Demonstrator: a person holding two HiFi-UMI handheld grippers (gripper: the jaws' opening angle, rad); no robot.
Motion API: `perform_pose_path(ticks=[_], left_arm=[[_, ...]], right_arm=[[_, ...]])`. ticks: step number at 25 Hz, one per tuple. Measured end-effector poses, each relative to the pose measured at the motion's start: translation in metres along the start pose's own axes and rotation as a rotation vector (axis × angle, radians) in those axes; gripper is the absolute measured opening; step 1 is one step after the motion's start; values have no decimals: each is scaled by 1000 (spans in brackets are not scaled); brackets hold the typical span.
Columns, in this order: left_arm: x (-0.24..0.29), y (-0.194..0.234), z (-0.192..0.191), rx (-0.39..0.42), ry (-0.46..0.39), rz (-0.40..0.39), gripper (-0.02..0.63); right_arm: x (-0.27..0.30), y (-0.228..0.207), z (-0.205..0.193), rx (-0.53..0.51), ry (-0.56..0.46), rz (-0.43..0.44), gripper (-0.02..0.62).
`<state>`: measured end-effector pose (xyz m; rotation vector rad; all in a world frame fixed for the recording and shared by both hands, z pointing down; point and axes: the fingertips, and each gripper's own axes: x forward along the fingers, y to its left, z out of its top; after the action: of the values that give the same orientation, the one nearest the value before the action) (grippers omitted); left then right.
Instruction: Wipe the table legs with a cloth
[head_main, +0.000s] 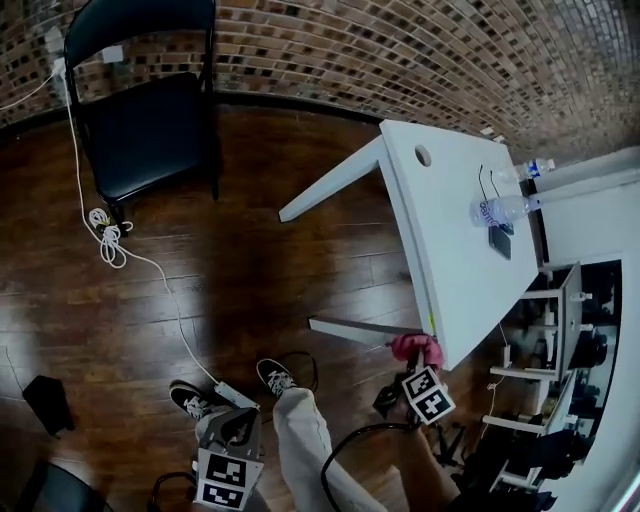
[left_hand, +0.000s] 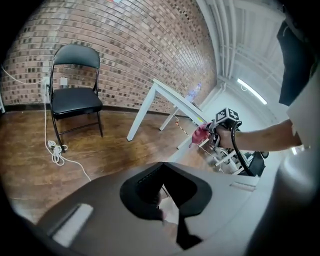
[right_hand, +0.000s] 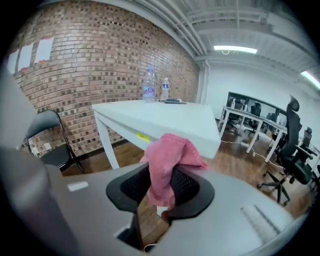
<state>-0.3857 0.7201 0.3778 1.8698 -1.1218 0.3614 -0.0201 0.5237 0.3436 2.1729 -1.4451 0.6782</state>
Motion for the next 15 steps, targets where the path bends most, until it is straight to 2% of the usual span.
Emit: perform_pose_path(ticks=[5, 8, 15], left_arm=[[-10, 19, 22, -19, 1, -31, 0], [-2, 26, 42, -4, 9, -46, 0], [48, 42, 107, 84, 144, -28, 0]], right_arm=[[-7, 20, 21, 61, 8, -11, 104], [7, 45, 31, 31, 18, 36, 104], [54, 126, 63, 27, 48, 139, 104]])
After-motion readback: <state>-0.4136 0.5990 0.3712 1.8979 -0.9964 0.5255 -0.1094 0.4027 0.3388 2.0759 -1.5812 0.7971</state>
